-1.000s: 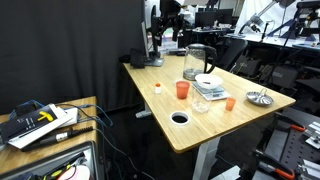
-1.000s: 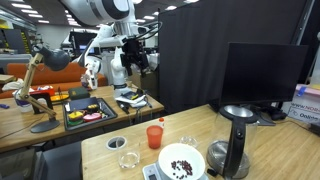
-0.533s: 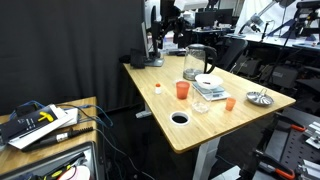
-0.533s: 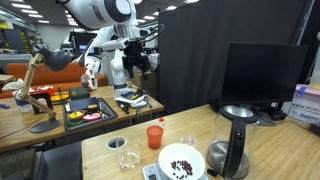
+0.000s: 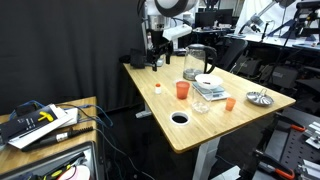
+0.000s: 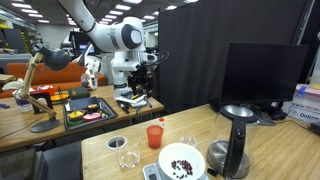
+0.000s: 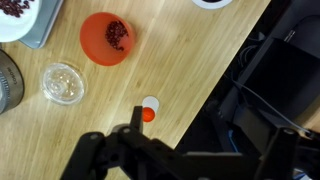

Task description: Move the seasoning bottle to the right

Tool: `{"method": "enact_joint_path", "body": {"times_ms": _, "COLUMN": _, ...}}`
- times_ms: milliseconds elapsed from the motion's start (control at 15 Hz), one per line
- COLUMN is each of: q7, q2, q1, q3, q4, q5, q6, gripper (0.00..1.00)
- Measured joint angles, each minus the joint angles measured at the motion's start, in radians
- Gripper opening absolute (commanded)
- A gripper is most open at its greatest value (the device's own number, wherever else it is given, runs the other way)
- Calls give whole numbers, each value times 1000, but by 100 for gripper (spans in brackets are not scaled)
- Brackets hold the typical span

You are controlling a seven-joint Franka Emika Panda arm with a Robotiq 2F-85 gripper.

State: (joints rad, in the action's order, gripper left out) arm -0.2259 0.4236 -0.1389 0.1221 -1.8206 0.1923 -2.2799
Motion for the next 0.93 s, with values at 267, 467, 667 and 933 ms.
{"method": "enact_joint_path", "body": {"times_ms": 267, "q7": 55, "q2": 155, "q1": -3, "q3": -4, "q4": 153, "q5": -51, "q6": 49, "gripper": 100}}
{"method": "enact_joint_path", "body": {"times_ms": 467, "q7": 69, "q2": 266, "q1": -2, "q3": -25, "q4": 271, "q5": -71, "q6": 101, "gripper": 100}}
{"method": "enact_joint_path", "body": {"times_ms": 667, "q7": 69, "q2": 365, "q1": 0, "q3": -54, "q4": 387, "q5": -78, "q6": 153, "gripper": 100}}
{"method": "enact_joint_path", "body": {"times_ms": 933, "q7": 69, "q2": 478, "q1": 1, "q3": -73, "q4": 545, "q5": -98, "q6": 237, "gripper": 100}}
